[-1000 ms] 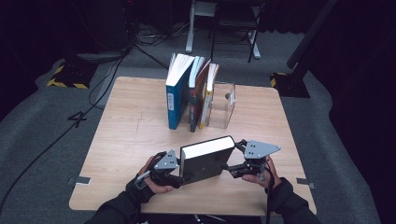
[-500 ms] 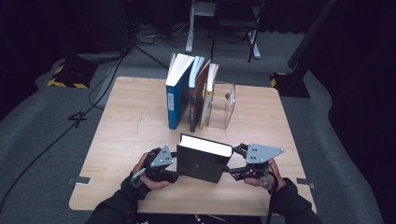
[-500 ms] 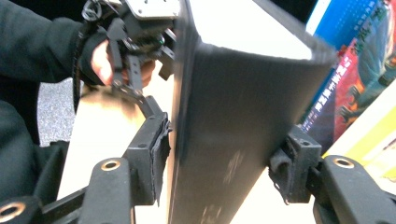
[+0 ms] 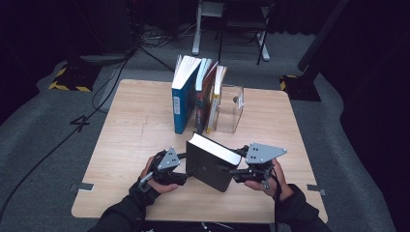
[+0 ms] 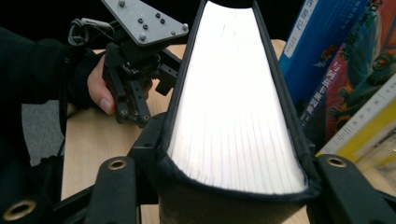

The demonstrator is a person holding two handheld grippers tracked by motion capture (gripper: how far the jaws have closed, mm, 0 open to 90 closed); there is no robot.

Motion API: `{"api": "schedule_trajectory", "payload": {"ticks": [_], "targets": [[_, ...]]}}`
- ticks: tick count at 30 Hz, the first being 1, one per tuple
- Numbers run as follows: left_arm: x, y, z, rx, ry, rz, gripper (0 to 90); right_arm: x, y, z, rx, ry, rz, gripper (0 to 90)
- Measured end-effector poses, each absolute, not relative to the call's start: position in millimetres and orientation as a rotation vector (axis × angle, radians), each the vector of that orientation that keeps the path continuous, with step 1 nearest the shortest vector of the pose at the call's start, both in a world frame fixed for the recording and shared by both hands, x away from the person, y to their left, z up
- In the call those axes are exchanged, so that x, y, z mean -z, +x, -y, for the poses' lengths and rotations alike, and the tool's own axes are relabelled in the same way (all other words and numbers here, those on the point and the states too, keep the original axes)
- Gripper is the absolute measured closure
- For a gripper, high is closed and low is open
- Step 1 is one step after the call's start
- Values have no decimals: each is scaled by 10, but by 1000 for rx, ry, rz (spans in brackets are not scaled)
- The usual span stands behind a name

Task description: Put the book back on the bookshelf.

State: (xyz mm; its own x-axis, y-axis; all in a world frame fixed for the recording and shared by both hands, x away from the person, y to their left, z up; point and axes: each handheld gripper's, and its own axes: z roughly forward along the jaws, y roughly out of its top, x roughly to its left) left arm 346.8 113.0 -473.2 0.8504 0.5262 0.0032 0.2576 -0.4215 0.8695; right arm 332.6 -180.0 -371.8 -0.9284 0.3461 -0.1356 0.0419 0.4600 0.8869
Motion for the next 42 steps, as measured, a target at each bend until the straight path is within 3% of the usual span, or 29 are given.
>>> {"api": "schedule_trajectory", "payload": {"ticks": [9, 12, 32, 42], "targets": [[4761, 3504, -1032, -322, 2013, -565, 354, 3652, 3389, 1840, -1397, 401, -2488, 470], [4752, 3494, -1030, -335, 2023, -564, 346, 3644, 3408, 1790, -1396, 424, -2519, 429], [4773, 3517, -1077, -318, 2059, -580, 343, 3590, 3505, 1610, -1379, 514, -2572, 425], [4825, 3469, -1415, -300, 2162, -645, 326, 3515, 3516, 1647, -1315, 530, -2557, 517]]}}
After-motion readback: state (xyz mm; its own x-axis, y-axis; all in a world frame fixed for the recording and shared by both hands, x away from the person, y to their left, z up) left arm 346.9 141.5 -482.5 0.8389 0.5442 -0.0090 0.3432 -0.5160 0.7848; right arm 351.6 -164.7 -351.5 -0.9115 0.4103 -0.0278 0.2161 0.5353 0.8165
